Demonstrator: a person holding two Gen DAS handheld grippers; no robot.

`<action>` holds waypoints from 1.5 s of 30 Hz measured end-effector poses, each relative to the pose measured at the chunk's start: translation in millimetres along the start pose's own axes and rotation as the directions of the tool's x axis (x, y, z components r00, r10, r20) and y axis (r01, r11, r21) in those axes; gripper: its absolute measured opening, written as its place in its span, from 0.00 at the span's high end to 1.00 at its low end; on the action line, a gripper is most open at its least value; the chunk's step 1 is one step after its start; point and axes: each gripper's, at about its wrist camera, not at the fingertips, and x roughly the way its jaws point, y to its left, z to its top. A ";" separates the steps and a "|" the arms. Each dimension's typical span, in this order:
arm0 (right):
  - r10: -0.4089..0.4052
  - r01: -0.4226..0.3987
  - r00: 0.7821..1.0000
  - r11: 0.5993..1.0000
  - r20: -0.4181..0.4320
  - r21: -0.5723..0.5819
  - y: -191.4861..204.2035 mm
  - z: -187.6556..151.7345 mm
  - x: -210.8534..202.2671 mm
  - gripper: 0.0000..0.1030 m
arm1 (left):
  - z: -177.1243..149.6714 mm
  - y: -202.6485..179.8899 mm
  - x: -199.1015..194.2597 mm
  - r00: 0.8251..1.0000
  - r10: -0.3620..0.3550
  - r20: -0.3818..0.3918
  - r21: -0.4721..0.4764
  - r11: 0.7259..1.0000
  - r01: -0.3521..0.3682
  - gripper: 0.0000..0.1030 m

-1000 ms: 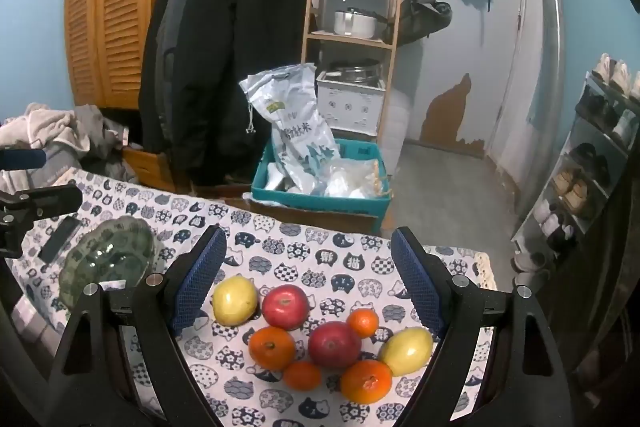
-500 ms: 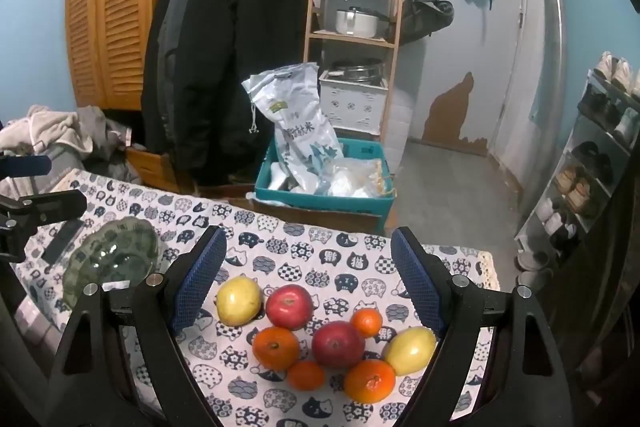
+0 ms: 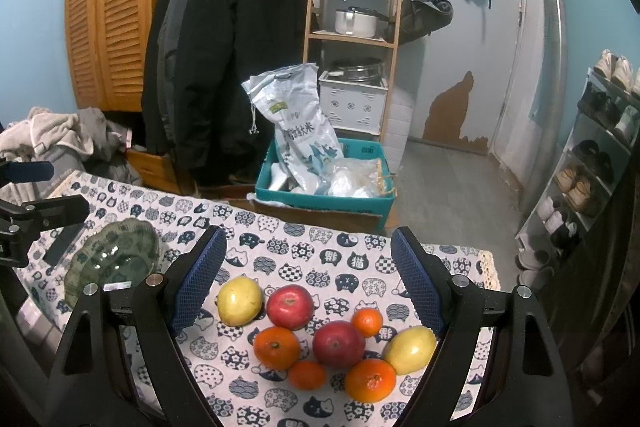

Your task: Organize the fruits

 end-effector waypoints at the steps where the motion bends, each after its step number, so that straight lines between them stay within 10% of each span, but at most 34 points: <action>1: 0.000 0.000 1.000 1.000 0.000 0.000 -0.1 0.0 0.0 0.19 | 0.2 0.2 0.1 1.000 -0.002 -0.001 0.000 1.000 0.002 0.01; 45: 0.003 -0.003 1.000 1.000 0.004 0.002 0.0 1.1 -1.2 0.19 | -1.6 -3.1 1.1 0.999 -0.040 -0.014 0.004 0.999 0.040 0.01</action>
